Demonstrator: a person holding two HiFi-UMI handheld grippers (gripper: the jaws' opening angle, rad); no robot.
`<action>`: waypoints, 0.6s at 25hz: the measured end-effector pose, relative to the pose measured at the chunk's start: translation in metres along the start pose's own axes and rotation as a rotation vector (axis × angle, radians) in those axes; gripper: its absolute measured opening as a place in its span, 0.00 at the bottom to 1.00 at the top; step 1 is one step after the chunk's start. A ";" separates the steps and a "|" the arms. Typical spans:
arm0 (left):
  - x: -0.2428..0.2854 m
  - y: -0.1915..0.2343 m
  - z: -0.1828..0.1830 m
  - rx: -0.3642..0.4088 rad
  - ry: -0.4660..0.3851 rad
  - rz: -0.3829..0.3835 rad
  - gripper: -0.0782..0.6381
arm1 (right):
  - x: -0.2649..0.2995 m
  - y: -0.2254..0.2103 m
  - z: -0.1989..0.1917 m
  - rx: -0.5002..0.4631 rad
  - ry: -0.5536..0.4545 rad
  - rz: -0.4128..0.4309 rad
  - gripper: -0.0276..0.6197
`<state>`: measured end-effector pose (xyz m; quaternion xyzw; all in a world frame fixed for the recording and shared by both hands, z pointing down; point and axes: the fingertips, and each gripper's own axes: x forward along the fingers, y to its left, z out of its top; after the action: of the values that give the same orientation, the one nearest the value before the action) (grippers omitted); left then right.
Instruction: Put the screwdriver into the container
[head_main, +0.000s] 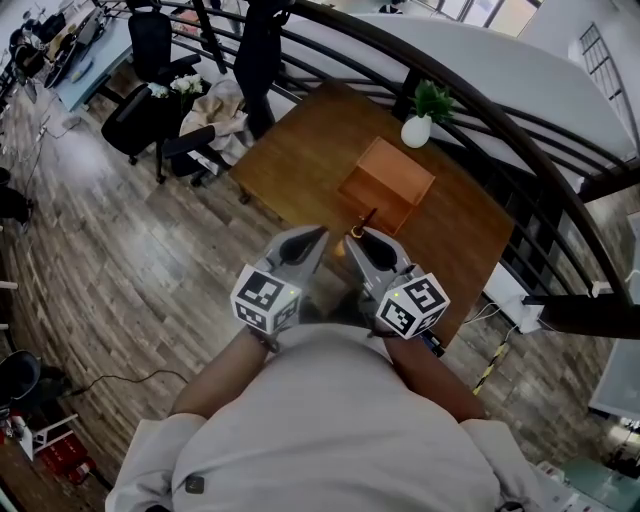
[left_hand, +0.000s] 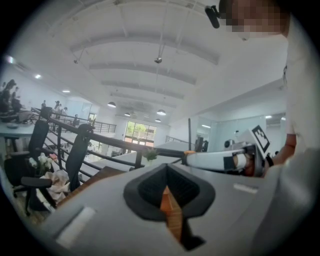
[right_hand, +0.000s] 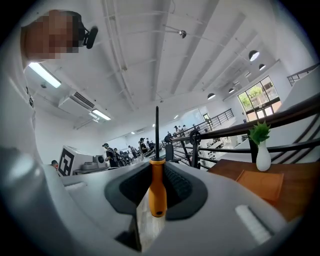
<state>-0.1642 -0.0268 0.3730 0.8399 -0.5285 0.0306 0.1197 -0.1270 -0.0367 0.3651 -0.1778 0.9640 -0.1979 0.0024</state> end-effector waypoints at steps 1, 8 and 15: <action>0.003 0.003 0.000 -0.003 0.001 0.004 0.11 | 0.002 -0.003 0.001 0.004 0.003 -0.001 0.16; 0.035 0.013 0.005 0.003 0.012 -0.003 0.12 | 0.010 -0.036 0.011 0.014 0.004 -0.009 0.17; 0.081 0.005 0.018 0.018 0.006 -0.025 0.11 | -0.002 -0.077 0.035 0.011 -0.014 -0.027 0.16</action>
<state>-0.1346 -0.1047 0.3709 0.8475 -0.5172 0.0362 0.1141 -0.0959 -0.1154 0.3622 -0.1923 0.9603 -0.2020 0.0075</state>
